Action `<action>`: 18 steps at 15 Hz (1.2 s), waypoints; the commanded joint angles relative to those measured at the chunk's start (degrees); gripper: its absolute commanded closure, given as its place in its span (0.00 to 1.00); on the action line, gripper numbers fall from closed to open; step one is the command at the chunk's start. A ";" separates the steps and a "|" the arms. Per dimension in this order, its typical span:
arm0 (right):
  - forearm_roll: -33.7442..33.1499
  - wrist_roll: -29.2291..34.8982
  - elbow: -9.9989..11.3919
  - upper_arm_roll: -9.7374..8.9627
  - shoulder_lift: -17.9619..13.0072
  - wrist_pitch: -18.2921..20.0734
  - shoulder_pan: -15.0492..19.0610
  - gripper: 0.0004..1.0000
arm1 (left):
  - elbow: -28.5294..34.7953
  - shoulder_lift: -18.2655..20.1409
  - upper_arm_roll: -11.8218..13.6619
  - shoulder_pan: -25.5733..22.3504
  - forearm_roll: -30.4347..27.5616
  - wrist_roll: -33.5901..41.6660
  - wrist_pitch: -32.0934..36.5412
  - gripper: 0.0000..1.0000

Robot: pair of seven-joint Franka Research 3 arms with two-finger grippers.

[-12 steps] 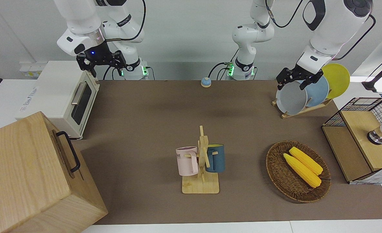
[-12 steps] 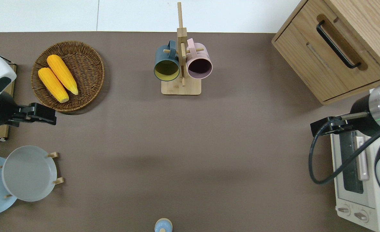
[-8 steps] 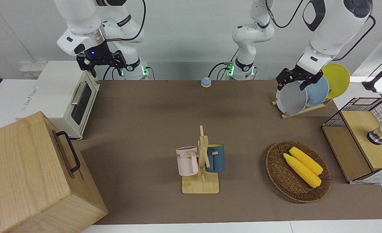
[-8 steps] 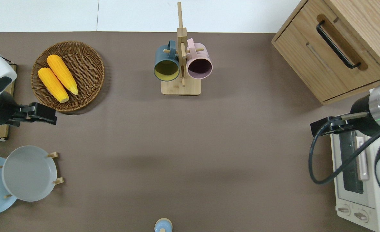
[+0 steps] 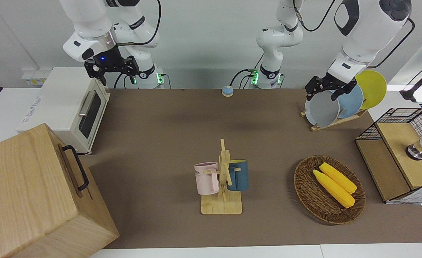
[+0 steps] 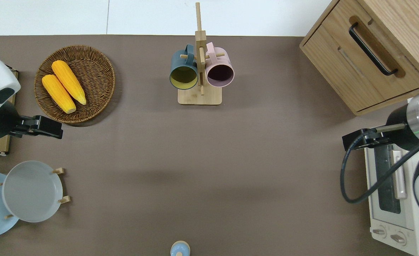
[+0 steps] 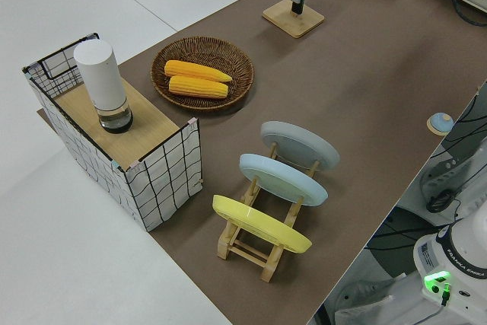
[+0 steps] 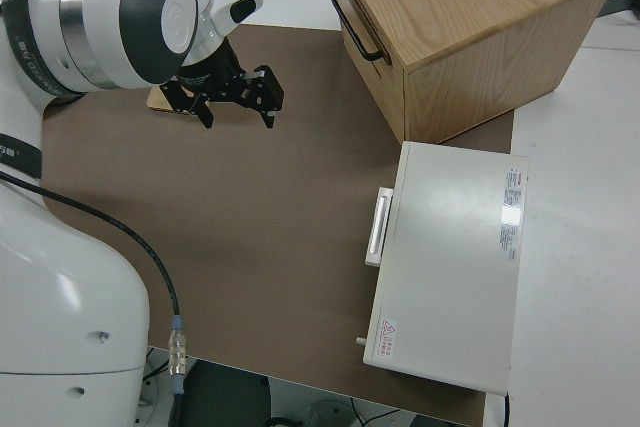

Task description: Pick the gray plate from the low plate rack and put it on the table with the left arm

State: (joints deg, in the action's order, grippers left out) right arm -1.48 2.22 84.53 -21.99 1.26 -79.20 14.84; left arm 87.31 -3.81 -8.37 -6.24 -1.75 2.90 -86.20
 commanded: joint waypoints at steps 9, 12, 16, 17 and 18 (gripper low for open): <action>-0.37 0.68 -0.42 -1.21 -0.12 0.62 1.33 0.02 | 6.10 5.30 0.72 -0.36 1.40 0.61 1.30 0.00; -0.37 0.68 -0.42 -1.22 -0.12 0.62 1.33 0.02 | 11.02 8.55 0.81 -0.36 1.40 0.61 -0.63 0.00; -0.37 0.68 -0.42 -1.13 -0.12 0.62 1.33 0.02 | 18.05 13.21 0.90 -0.44 1.32 0.88 -3.70 0.00; -0.28 0.68 -0.42 -1.13 -0.12 0.71 1.33 0.02 | 19.90 14.52 0.90 -0.44 1.32 0.88 -4.93 0.00; -0.37 0.68 -0.42 -1.13 -0.12 0.62 1.33 0.02 | 22.00 15.84 0.98 -0.44 1.32 0.88 -6.25 0.00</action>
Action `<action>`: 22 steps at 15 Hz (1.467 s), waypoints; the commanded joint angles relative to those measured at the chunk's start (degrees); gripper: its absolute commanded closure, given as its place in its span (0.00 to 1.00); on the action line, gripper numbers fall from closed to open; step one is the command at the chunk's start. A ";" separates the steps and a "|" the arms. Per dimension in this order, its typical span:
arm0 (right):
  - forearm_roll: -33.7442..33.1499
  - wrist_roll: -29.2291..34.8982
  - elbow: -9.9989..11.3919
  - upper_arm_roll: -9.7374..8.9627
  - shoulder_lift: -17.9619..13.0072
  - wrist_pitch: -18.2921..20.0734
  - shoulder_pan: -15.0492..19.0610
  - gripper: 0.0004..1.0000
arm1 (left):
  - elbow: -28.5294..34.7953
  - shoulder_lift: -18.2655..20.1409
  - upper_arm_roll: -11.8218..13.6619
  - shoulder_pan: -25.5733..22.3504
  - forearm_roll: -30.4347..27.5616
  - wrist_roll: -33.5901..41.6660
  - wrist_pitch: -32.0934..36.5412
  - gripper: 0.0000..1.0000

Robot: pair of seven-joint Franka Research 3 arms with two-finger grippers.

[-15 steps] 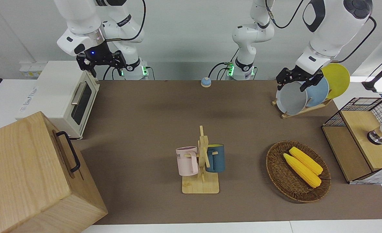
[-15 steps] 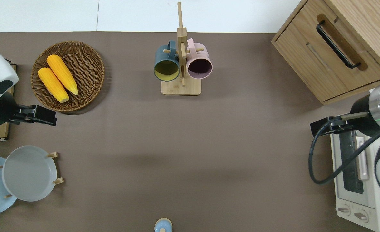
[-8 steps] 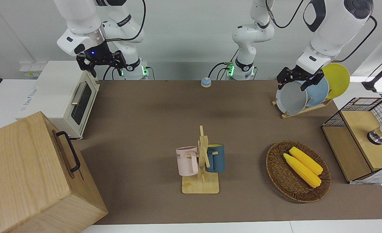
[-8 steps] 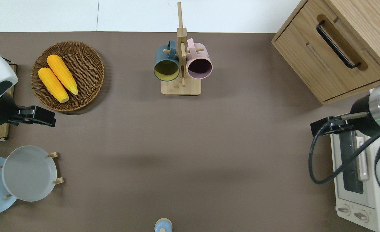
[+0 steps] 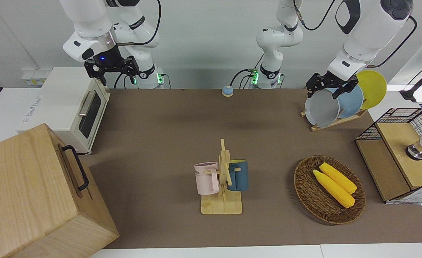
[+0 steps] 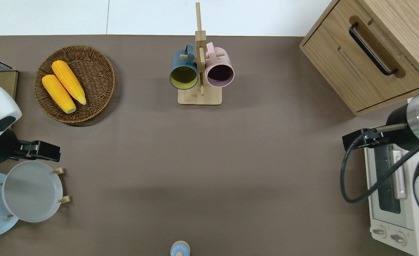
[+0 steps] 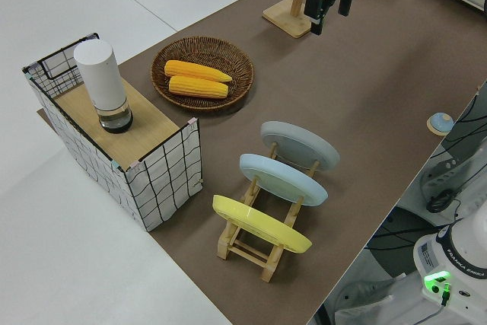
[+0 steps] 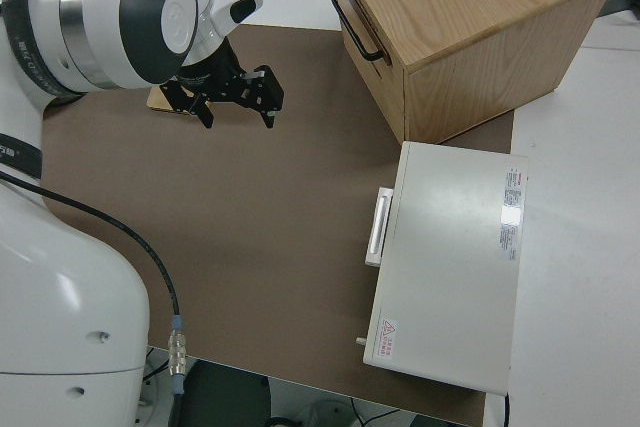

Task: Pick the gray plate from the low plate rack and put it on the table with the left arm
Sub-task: 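Lower the left gripper down to the gray plate in the low rack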

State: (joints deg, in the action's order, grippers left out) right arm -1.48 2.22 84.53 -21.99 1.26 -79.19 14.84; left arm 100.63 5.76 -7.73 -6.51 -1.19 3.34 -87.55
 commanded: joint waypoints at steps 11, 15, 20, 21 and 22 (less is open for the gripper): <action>-0.37 0.68 -0.42 -1.21 -0.12 0.62 1.33 0.02 | 16.00 10.41 0.53 -7.45 4.70 0.70 -10.44 0.00; -0.37 0.68 -0.33 -1.21 -0.12 0.62 1.33 0.02 | 16.43 10.67 0.53 -11.58 4.88 0.79 -11.41 0.00; -0.37 0.68 -0.42 -1.21 -0.12 0.62 1.33 0.02 | 20.65 12.34 0.88 -11.86 7.96 0.00 -15.18 0.00; -0.37 0.68 -0.42 -1.13 -0.12 0.62 1.33 0.02 | 21.79 12.78 1.14 -12.47 8.13 -0.17 -16.32 0.00; -0.37 0.68 -0.42 -1.13 -0.12 0.71 1.33 0.02 | 23.02 12.95 1.14 -13.08 8.83 -0.17 -17.73 0.00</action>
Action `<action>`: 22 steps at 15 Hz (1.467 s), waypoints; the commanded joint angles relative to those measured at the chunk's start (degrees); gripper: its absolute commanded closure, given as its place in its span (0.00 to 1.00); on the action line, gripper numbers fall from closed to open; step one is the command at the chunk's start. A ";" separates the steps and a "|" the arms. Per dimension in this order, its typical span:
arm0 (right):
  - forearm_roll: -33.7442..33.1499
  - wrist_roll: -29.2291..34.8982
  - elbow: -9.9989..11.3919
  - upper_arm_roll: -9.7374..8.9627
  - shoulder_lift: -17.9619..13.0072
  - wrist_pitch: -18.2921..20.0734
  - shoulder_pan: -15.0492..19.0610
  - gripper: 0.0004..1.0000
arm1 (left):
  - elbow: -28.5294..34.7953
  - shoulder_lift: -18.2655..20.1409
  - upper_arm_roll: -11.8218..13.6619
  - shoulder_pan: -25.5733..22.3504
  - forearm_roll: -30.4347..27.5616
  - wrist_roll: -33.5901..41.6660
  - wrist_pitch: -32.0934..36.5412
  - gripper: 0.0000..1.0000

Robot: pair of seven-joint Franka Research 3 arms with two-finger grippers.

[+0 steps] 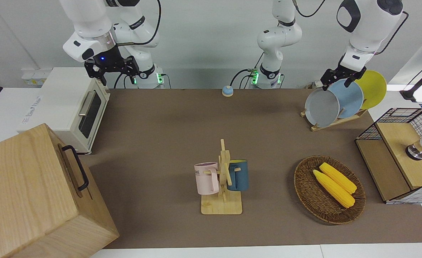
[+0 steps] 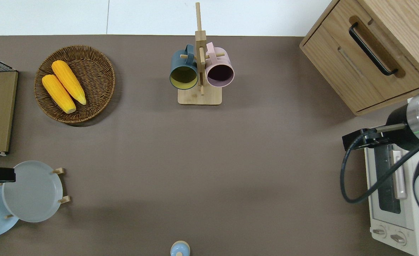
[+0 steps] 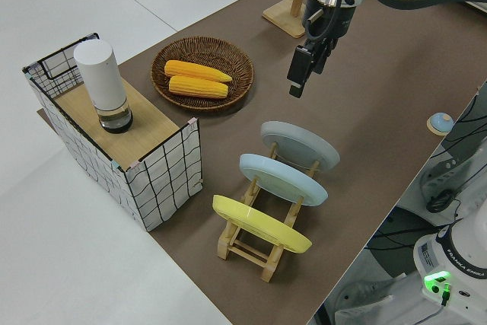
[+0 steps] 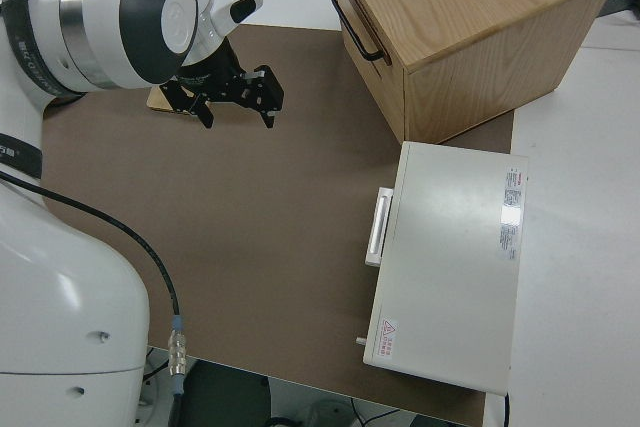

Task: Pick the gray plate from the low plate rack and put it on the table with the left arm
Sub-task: 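Lower the left gripper down to the gray plate in the low rack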

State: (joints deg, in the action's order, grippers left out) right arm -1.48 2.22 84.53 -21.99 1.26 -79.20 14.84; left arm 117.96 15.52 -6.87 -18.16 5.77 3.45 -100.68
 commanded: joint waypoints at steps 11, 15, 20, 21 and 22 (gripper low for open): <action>-0.37 0.68 -0.42 -1.13 -0.20 0.62 1.33 0.02 | 17.56 4.16 0.46 -3.99 5.03 -3.53 -16.29 0.01; -0.37 0.68 -0.42 -1.13 -0.12 0.62 1.33 0.02 | 18.27 3.29 0.37 -3.91 6.36 -4.32 -17.09 0.07; -0.37 0.68 -0.42 -1.21 -0.12 0.62 1.33 0.02 | 18.19 2.67 -0.07 -3.03 6.88 -7.13 -16.92 0.71; -0.37 0.68 -0.33 -1.21 -0.12 0.62 1.33 0.02 | 18.10 2.58 -0.24 -3.03 7.23 -7.49 -16.92 0.80; -0.37 0.68 -0.42 -1.13 -0.12 0.62 1.33 0.02 | 18.01 2.49 -0.24 -2.94 7.15 -7.58 -16.92 0.84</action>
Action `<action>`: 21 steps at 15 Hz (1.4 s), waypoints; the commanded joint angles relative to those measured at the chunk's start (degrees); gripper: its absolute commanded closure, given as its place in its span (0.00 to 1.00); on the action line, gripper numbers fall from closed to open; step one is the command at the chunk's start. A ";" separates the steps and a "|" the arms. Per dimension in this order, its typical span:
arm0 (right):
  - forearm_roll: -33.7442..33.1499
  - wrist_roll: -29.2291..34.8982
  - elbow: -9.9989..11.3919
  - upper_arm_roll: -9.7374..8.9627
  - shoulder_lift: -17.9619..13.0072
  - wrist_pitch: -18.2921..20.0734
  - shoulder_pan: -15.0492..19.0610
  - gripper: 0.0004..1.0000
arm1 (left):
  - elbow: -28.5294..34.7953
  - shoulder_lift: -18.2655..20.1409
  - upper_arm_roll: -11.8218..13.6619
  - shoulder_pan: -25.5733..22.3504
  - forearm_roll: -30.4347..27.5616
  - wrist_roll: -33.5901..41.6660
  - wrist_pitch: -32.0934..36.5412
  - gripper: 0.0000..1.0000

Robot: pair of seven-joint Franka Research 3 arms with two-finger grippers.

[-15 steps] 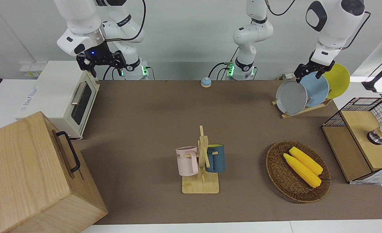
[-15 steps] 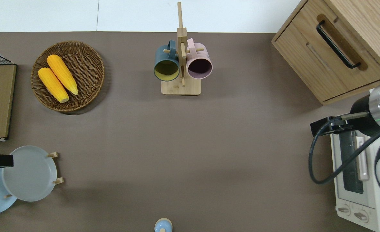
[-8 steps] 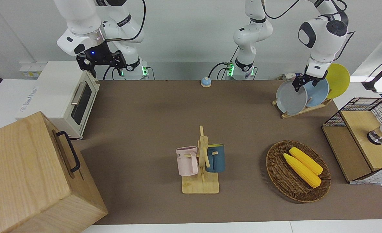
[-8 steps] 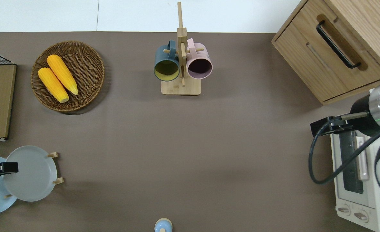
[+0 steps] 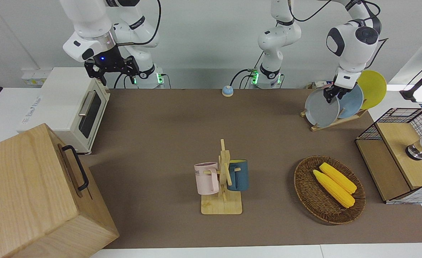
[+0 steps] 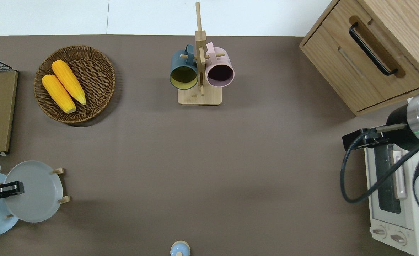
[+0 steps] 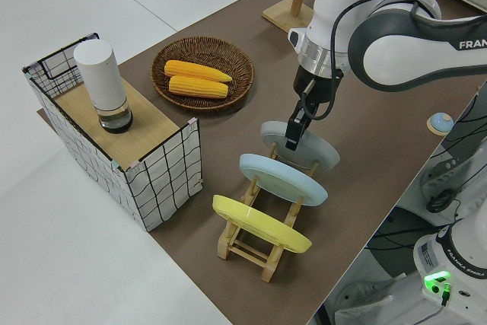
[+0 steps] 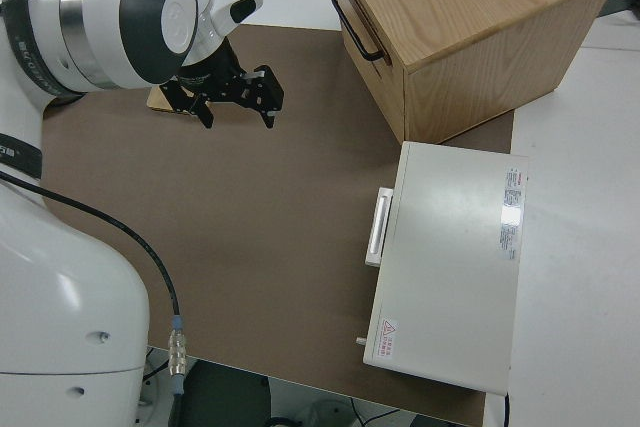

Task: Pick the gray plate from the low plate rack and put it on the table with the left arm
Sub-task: 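Lower the left gripper down to the gray plate in the low rack, then grasp the rim of the front gray plate with the left gripper, then lift the gray plate out of the rack and swing it onto the table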

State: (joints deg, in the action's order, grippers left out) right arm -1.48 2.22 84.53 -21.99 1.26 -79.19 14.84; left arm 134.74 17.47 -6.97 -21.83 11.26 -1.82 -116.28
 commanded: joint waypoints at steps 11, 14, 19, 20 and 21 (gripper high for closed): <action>-0.37 0.68 -0.33 -1.13 -0.12 0.62 1.33 0.02 | -8.07 0.55 -1.91 0.83 1.66 -1.35 9.65 0.91; -0.37 0.68 -0.42 -1.21 -0.12 0.71 1.33 0.02 | -13.70 0.55 -3.23 0.74 1.66 -1.35 16.24 0.91; -0.37 0.68 -0.42 -1.13 -0.12 0.71 1.33 0.02 | -16.09 0.55 -3.67 1.00 0.87 -1.08 18.90 0.90; -0.37 0.68 -0.42 -1.21 -0.12 0.71 1.33 0.02 | -16.00 0.46 -3.76 1.44 0.87 -1.17 18.90 0.90; -0.37 0.68 -0.42 -1.21 -0.12 0.62 1.33 0.02 | -16.09 0.03 -3.76 1.62 0.26 -0.74 18.72 0.90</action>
State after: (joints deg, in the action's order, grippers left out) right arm -1.48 2.22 84.53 -21.99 1.26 -79.20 14.84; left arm 119.36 18.25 -10.51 -21.25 11.82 -2.66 -98.64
